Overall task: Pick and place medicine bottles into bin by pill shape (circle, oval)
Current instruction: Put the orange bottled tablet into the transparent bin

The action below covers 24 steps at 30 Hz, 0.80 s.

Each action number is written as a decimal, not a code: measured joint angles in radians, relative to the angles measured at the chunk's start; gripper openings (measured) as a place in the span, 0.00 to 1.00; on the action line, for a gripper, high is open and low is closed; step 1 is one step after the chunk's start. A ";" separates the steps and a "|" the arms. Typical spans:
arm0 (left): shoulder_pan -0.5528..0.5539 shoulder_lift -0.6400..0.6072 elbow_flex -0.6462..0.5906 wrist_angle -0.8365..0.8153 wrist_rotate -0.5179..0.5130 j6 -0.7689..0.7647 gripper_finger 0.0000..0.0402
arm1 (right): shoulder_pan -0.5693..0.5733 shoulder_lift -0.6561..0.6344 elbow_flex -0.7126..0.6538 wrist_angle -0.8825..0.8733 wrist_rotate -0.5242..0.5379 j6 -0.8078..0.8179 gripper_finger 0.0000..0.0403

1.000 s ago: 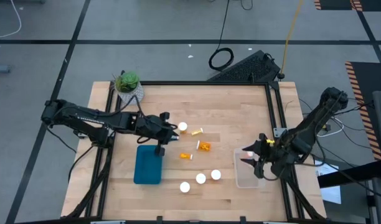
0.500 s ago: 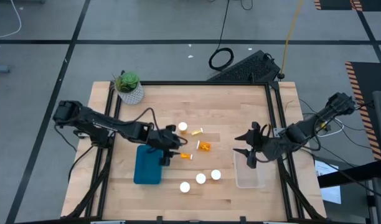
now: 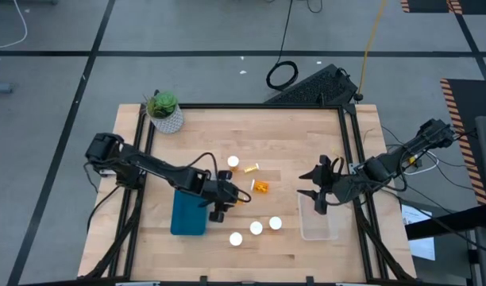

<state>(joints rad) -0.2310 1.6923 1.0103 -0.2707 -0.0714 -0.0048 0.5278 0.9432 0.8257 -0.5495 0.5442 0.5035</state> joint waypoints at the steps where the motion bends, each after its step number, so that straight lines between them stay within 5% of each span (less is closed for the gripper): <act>1: 0.000 0.010 0.000 -0.010 -0.003 0.000 0.45 | 0.000 0.000 0.000 0.000 0.000 -0.006 0.53; 24: 0.028 0.089 -0.001 -0.039 -0.051 0.063 0.45 | 0.000 0.000 0.000 0.026 0.000 -0.041 0.53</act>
<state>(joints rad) -0.2027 1.7816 1.0096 -0.3101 -0.1223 0.0580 0.5274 0.9432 0.8256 -0.5234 0.5442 0.4624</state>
